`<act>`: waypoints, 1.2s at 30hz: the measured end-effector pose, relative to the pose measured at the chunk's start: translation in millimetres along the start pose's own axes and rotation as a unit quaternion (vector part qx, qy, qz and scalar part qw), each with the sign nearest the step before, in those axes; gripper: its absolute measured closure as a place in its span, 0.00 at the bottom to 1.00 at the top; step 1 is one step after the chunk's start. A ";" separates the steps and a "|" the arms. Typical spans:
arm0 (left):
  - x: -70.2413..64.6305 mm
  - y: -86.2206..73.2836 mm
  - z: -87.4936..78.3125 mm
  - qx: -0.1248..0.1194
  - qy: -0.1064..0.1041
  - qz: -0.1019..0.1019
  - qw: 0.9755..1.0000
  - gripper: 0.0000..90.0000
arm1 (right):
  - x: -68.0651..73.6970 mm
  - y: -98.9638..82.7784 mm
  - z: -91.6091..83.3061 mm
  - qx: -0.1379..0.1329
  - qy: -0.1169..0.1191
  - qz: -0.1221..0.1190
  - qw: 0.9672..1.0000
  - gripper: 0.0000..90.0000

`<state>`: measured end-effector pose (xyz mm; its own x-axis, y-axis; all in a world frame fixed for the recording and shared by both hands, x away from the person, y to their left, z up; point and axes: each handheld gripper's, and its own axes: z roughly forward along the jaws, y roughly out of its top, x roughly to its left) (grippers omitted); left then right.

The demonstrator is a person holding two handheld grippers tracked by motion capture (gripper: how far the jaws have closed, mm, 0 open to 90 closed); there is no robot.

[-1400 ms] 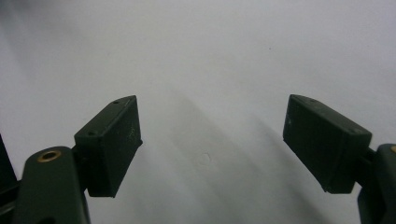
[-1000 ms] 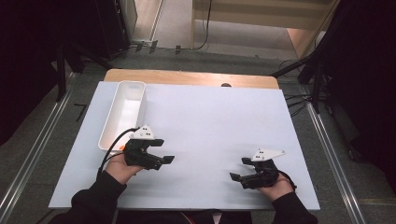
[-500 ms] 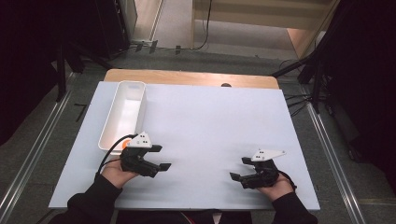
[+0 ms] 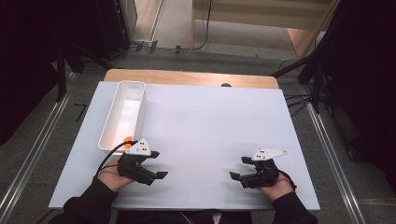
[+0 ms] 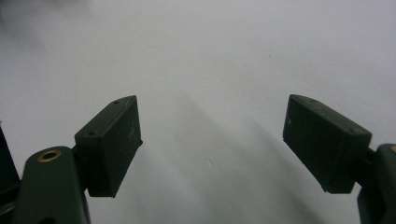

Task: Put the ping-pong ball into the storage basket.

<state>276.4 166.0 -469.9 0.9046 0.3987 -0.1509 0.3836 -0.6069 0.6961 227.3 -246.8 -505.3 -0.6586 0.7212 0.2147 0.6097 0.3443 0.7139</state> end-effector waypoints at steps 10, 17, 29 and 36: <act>3.3 -9.4 -7.0 -0.005 -0.003 -0.018 1.000 0.22 | 0.0 -0.1 0.2 0.001 -0.002 -0.002 1.000 0.20; 3.6 -14.0 -11.5 -0.002 -0.006 -0.016 1.000 0.22 | -0.2 -0.7 -0.4 0.002 -0.003 0.000 1.000 0.20; 1.9 -18.7 -13.1 0.003 -0.003 -0.012 1.000 0.22 | 0.0 -0.8 0.0 0.003 -0.001 -0.004 1.000 0.20; 1.2 -20.2 -15.1 0.007 -0.002 -0.011 1.000 0.22 | 0.7 -0.8 -0.1 0.005 0.000 -0.004 1.000 0.20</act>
<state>267.0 189.2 -473.5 0.8964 0.4097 -0.1694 0.4064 -0.6068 0.6831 226.4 -246.6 -505.6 -0.6636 0.7184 0.2087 0.6089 0.3567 0.7085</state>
